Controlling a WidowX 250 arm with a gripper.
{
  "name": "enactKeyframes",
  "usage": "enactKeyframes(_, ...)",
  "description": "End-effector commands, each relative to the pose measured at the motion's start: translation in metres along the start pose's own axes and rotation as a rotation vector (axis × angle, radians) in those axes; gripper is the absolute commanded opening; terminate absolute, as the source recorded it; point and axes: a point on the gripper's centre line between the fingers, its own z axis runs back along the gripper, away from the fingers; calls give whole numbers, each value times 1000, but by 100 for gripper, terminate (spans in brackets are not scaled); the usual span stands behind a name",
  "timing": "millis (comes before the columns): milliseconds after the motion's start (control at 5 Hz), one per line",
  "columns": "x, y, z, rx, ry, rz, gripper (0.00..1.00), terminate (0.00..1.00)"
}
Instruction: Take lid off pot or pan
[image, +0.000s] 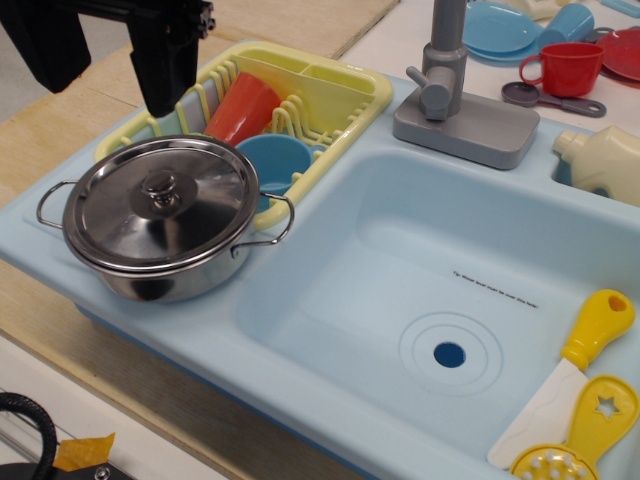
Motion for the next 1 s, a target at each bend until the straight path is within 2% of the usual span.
enactKeyframes(0,0,0,0,0,0,0,100,0)
enactKeyframes(400,2,-3,-27,-15,52,0,100,0)
enactKeyframes(800,-4,-8,-47,-52,60,-3,100,0)
